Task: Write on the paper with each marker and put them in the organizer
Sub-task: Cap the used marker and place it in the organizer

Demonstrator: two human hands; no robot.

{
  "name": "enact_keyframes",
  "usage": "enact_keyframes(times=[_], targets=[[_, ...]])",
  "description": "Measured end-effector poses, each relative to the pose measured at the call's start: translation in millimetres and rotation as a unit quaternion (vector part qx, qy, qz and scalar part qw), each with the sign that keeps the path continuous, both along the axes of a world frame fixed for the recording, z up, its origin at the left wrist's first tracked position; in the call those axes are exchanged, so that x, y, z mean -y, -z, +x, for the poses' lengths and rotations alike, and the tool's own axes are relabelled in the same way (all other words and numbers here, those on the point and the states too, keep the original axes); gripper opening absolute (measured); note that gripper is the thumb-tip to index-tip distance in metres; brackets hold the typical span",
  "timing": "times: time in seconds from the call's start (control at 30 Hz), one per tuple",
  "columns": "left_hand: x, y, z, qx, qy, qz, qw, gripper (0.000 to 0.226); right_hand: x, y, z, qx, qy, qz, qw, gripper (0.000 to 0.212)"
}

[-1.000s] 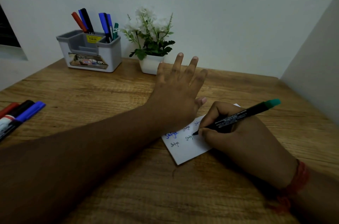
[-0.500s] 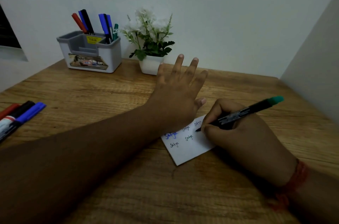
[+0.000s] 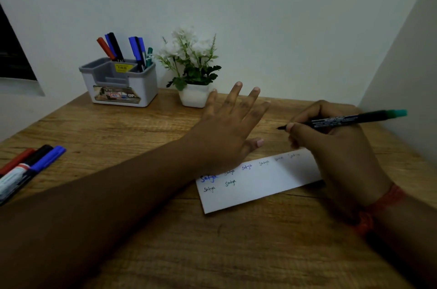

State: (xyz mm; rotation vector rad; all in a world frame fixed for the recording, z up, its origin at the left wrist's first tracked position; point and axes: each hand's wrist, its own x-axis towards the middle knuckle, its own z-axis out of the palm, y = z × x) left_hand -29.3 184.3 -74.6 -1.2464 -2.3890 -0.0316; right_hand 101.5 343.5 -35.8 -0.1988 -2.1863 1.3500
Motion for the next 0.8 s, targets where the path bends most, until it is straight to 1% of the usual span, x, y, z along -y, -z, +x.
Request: enact_keyframes(times=[0.1,0.2,0.3,0.4,0.5,0.63,0.7,0.8], targets=[[1.9,-6.3,3.1,0.047,0.011,0.026,0.999,0.07,-7.4,-2.1,-1.3,-0.013,0.007,-0.011,1.0,0.003],[6.3,-12.6,1.2,0.085,-0.006,0.055,0.995,0.068,-10.7,-2.8,-1.5,-0.024,0.006,-0.025,0.999,0.005],[12.8,-14.4,-6.8,0.095,-0.038,0.025,0.994,0.064,-12.2,-2.3,-1.8,-0.03,-0.004,-0.037,0.999,0.006],[15.9,-10.7,-13.8,0.147,-0.062,0.025,0.987,0.058,-13.1,-0.2,-2.7,-0.024,-0.011,-0.047,0.999,0.009],[15.8,-8.6,-17.9,0.183,-0.078,0.056,0.978,0.047,-12.0,2.2,-2.5,-0.022,-0.017,-0.052,0.998,0.011],[15.1,-8.8,-19.9,0.211,-0.062,0.125,0.967,0.02,-10.6,4.4,-1.7,-0.006,-0.04,-0.059,0.997,0.008],[15.8,-9.3,-19.6,0.254,-0.055,0.174,0.95,0.013,-9.8,5.6,-2.3,0.008,-0.063,-0.09,0.994,0.011],[17.2,-12.2,-15.2,0.298,-0.02,0.242,0.923,0.011,-9.7,5.6,-3.9,0.018,-0.083,-0.114,0.99,0.011]])
